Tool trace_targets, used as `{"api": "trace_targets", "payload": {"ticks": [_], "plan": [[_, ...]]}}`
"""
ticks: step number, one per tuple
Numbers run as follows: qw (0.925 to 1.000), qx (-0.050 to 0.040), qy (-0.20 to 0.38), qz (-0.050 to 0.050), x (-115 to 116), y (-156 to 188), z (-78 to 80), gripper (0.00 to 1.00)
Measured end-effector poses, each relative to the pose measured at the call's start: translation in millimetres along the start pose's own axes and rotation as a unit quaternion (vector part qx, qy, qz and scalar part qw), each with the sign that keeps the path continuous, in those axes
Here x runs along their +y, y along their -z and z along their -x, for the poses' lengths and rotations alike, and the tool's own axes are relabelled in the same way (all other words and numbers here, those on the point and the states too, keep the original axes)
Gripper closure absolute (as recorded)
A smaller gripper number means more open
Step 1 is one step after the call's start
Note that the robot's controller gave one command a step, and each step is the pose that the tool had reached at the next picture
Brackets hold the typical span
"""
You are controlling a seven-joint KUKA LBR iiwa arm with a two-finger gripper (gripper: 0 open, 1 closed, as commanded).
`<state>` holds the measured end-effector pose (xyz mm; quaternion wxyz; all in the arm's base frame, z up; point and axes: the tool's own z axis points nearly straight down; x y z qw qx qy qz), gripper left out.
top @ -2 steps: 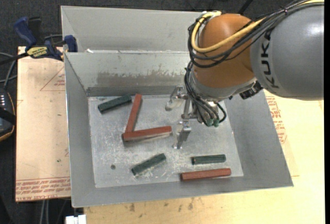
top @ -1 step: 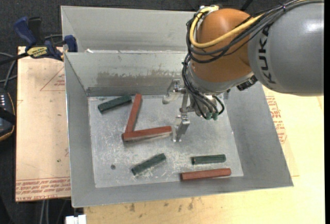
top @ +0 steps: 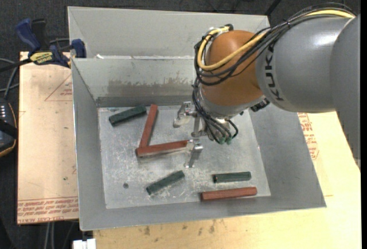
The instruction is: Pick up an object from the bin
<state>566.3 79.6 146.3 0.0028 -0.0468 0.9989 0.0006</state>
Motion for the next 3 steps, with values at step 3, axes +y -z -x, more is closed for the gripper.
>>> {"api": "trace_targets", "payload": {"ticks": [3], "plan": [[0.9996, 0.0012, -0.030, 0.000, -3.2, 58.4, 26.8, 1.00]]}}
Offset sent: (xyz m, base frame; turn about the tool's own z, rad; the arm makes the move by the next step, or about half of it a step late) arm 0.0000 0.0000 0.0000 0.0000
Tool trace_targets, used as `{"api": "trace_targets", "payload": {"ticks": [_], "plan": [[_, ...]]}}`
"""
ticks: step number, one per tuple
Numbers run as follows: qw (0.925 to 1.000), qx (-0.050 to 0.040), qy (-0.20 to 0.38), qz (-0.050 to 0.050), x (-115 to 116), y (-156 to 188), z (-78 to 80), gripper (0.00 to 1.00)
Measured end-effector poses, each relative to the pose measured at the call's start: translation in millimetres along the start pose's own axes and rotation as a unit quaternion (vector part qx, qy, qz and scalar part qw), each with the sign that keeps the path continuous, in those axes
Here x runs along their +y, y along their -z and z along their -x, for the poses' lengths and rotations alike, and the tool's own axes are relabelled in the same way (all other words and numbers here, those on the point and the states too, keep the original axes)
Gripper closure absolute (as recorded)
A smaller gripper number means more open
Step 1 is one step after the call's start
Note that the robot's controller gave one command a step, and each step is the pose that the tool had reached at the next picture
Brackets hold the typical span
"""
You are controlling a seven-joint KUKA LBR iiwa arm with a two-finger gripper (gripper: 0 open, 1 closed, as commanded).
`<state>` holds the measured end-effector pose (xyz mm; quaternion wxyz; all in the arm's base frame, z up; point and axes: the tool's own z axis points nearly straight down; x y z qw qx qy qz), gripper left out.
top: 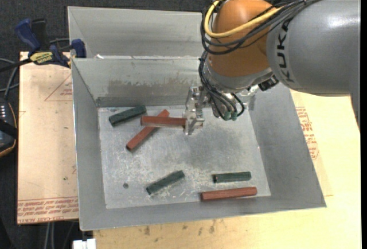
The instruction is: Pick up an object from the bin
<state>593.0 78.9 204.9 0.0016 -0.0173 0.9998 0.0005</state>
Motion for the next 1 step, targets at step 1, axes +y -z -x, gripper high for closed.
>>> {"api": "trace_targets", "payload": {"ticks": [1], "plan": [[1.0000, 0.0002, 0.000, 0.000, 0.0, -0.2, -0.1, 1.00]]}}
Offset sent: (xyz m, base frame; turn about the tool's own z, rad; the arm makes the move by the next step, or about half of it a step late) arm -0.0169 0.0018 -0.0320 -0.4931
